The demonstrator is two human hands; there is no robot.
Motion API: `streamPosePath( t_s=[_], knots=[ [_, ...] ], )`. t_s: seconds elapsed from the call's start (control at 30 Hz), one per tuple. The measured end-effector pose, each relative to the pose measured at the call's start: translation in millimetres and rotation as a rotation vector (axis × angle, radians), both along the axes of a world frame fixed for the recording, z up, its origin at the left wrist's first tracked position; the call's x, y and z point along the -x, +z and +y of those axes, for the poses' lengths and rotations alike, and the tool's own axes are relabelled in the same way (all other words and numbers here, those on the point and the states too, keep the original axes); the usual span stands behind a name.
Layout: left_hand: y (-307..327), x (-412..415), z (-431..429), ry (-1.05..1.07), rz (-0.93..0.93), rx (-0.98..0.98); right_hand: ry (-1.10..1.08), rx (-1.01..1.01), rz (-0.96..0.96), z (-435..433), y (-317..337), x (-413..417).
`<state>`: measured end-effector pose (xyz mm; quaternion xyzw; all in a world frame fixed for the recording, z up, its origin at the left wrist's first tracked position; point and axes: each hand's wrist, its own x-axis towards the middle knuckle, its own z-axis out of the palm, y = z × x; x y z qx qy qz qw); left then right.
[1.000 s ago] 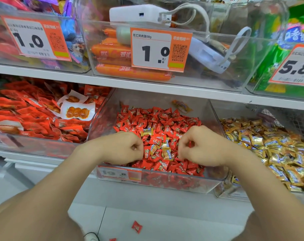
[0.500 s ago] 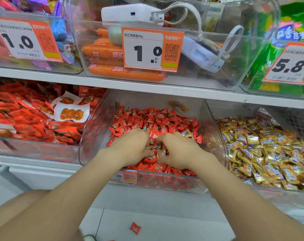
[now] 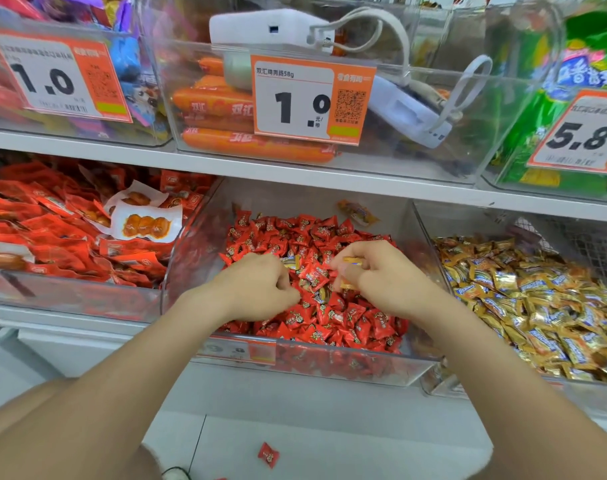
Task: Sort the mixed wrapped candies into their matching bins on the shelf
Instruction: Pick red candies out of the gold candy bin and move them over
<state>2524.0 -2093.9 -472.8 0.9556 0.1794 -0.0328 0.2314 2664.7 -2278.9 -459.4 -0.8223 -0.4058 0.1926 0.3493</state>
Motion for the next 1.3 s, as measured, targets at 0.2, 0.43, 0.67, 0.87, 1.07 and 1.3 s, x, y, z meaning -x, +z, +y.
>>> streamPosePath(
  t_s=[0.2,0.43,0.67,0.87,1.07,1.3],
  knots=[
    [9,1,12,0.129,-0.097,0.079,-0.138,-0.124,-0.139,2,4,6],
    [8,-13,18,0.281,-0.294,0.060,-0.252,-0.205,-0.199,0,20,-6],
    [-15,-32,25,0.057,-0.170,-0.115,-0.136,0.061,-0.612,-14,24,-19],
    [-26,-35,28,0.024,-0.136,-0.191,-0.064,0.551,-0.813,-3,15,-12],
    [-19,-30,24,0.027,-0.128,-0.039,-0.084,0.593,-0.769,4,7,-11],
    [0,-23,31,0.203,-0.259,0.147,-0.066,0.385,-0.573,2,10,-17]
  ],
)
